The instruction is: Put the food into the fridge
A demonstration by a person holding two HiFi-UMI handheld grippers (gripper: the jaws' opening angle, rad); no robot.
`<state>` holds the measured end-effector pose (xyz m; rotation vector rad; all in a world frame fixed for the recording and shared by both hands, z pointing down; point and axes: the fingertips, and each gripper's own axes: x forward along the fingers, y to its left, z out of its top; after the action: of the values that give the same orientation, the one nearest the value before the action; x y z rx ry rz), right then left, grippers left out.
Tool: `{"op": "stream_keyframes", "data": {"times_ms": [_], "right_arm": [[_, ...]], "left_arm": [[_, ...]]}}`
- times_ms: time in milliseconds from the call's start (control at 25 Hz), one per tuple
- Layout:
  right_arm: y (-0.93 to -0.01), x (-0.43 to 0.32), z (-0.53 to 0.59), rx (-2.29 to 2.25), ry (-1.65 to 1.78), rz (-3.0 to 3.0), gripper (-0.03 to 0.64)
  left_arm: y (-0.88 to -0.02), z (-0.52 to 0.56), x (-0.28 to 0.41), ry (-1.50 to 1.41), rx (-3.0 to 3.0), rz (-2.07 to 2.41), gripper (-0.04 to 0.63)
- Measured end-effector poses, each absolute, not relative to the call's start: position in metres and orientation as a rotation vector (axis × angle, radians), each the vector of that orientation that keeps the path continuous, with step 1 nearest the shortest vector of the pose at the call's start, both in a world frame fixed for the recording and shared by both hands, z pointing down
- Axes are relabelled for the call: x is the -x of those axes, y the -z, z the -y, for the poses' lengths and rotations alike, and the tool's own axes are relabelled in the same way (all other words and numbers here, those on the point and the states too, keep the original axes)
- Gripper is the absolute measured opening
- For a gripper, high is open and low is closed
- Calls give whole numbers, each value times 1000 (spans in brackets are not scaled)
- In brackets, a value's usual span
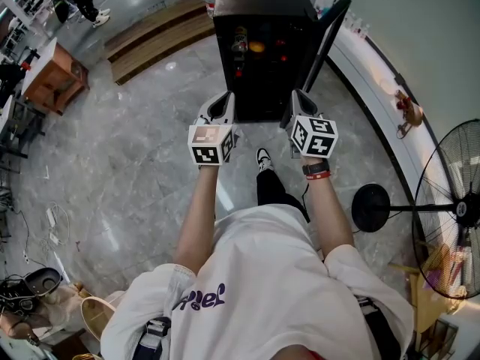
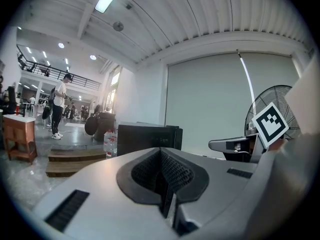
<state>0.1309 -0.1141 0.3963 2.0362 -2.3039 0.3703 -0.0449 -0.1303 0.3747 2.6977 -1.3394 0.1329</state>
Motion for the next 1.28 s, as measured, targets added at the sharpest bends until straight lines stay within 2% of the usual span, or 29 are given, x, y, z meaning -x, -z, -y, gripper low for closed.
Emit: {"op": "stream_keyframes", "data": {"times_ms": [1280], "right_arm": [[-384,-130,115,-2078,-336,2298,14]], "left_arm": [[-375,135,49,-139,-2707,1356,17]]}}
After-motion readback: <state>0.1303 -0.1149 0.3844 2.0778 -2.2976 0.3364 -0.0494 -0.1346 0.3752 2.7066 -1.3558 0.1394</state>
